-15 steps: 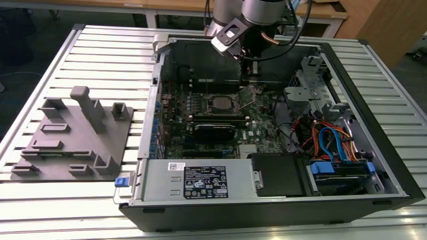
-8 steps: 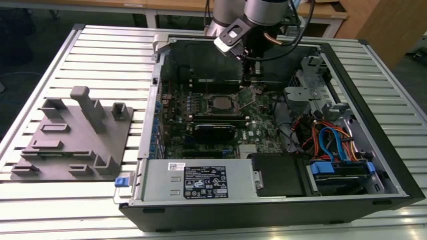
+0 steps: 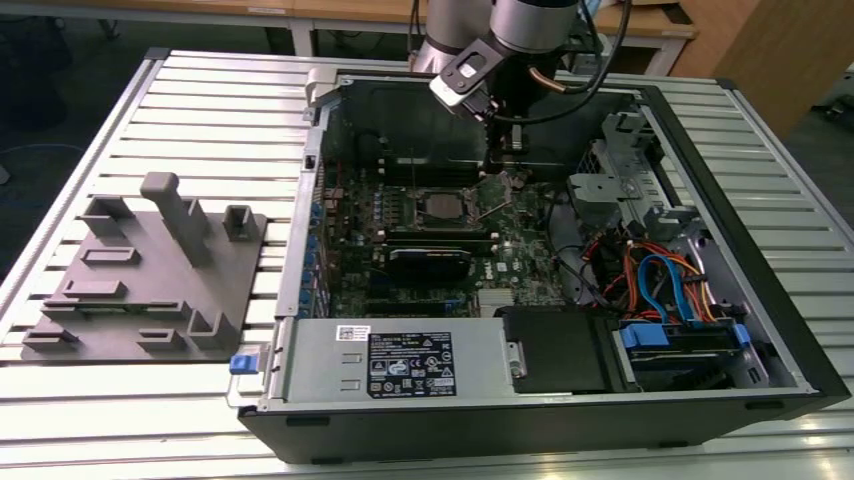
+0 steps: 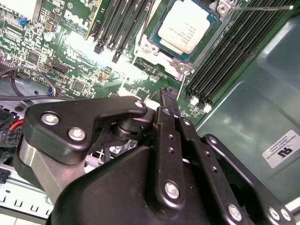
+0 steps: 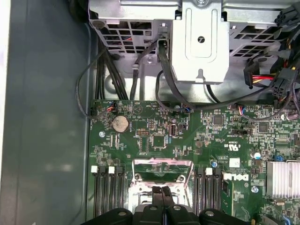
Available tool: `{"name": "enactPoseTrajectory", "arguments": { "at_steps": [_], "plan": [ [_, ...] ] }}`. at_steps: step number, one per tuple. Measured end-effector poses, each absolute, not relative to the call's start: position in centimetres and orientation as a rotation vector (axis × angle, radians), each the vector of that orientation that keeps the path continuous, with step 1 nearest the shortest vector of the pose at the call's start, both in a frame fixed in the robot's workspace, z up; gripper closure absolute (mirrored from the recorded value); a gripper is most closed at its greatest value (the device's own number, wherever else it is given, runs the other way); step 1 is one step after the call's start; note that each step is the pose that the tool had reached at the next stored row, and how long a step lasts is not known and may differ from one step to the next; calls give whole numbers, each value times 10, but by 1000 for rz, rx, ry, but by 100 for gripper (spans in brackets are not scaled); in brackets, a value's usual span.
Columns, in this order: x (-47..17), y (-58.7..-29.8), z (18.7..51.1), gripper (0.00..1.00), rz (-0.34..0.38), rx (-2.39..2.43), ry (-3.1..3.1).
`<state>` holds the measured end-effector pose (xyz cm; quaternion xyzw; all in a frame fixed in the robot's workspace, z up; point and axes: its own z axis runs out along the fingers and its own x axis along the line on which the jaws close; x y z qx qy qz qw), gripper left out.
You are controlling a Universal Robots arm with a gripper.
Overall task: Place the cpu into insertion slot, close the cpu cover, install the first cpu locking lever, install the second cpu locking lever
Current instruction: 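Close the cpu cover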
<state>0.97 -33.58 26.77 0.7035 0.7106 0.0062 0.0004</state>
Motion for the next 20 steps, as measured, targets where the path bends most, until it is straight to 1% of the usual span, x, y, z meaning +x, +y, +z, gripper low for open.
{"name": "enactPoseTrajectory", "arguments": {
  "at_steps": [20],
  "plan": [
    [13,-336,266,90,20,2199,2242]
  ]
}}
